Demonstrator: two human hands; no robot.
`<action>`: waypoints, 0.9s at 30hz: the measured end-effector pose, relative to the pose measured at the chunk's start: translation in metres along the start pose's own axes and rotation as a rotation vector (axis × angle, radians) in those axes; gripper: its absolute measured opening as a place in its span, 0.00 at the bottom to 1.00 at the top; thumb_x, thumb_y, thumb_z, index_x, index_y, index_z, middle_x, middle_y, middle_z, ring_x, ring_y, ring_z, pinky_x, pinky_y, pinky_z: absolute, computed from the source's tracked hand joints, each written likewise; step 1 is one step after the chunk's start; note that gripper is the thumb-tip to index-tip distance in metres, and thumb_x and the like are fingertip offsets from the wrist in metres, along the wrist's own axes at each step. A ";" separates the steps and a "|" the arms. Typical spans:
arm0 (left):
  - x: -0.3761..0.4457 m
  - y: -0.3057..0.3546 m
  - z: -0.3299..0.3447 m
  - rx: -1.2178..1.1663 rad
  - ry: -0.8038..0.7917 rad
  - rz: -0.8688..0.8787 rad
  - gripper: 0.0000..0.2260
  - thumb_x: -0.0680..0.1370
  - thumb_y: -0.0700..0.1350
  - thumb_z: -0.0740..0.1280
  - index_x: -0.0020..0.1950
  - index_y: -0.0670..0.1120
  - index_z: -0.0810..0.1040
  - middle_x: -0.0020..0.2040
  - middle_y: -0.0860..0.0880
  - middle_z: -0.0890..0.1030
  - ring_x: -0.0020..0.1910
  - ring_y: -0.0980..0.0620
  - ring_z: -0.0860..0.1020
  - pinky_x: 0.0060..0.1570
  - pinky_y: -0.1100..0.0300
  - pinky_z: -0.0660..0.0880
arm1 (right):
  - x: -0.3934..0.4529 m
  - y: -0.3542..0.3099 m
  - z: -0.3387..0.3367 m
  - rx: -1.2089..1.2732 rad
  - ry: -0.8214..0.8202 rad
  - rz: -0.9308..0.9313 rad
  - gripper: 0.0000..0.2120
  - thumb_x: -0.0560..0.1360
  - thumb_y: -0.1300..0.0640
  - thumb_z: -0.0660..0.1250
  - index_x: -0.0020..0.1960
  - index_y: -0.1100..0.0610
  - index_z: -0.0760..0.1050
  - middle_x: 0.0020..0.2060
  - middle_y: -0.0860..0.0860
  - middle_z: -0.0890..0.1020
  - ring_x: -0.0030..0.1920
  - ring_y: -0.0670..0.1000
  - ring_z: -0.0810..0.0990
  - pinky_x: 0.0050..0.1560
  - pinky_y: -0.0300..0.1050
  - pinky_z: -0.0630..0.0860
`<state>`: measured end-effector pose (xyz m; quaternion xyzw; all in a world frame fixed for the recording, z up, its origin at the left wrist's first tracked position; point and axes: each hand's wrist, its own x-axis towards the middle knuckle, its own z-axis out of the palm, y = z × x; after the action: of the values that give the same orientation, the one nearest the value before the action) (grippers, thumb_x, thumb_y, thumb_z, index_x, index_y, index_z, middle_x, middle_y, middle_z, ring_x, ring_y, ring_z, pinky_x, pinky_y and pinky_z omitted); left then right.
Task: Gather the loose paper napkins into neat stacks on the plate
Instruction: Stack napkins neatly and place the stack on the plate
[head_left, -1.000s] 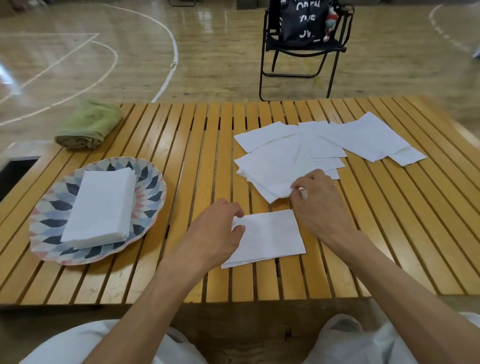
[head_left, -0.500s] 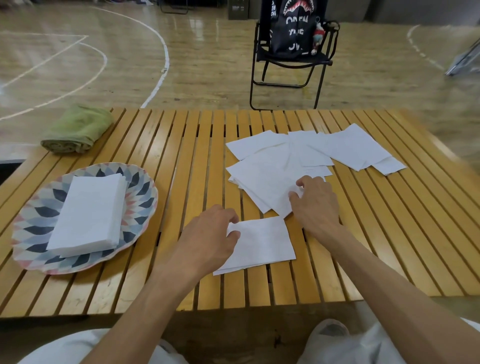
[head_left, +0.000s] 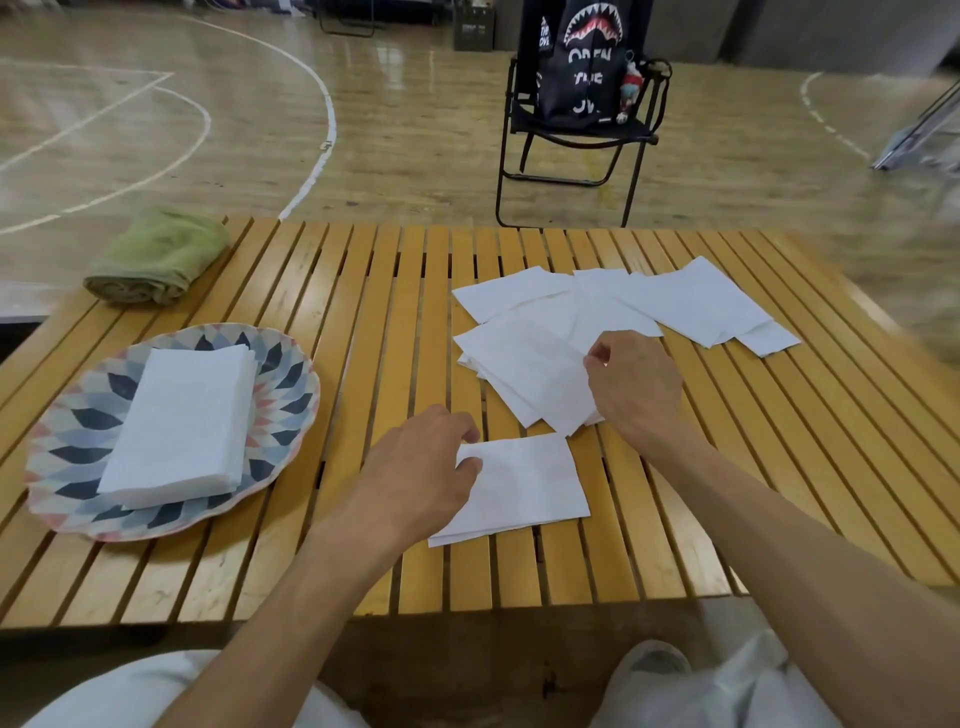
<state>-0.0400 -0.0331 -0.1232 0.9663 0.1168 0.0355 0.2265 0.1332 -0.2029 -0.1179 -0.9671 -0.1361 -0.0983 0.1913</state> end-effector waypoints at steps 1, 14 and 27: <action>0.001 0.000 0.000 0.004 -0.002 -0.001 0.12 0.81 0.52 0.65 0.64 0.55 0.74 0.61 0.56 0.75 0.55 0.56 0.75 0.51 0.61 0.73 | 0.000 0.000 -0.002 -0.025 0.016 -0.025 0.08 0.80 0.58 0.63 0.48 0.56 0.81 0.45 0.51 0.83 0.47 0.53 0.80 0.47 0.51 0.78; 0.006 -0.007 -0.001 -0.142 0.073 0.008 0.20 0.78 0.54 0.68 0.69 0.57 0.69 0.57 0.58 0.75 0.50 0.61 0.75 0.46 0.65 0.72 | -0.021 -0.019 -0.074 0.928 -0.301 0.033 0.08 0.82 0.54 0.60 0.49 0.56 0.75 0.42 0.45 0.79 0.44 0.44 0.79 0.43 0.40 0.79; 0.001 0.005 -0.023 -0.989 -0.030 -0.195 0.14 0.81 0.60 0.61 0.53 0.56 0.83 0.49 0.56 0.84 0.49 0.56 0.81 0.46 0.59 0.78 | -0.049 0.006 -0.073 1.358 -0.920 0.103 0.09 0.76 0.54 0.59 0.38 0.54 0.66 0.37 0.50 0.70 0.36 0.47 0.71 0.31 0.39 0.71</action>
<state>-0.0412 -0.0275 -0.1009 0.7284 0.1724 0.0514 0.6611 0.0786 -0.2483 -0.0658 -0.5892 -0.1863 0.4205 0.6643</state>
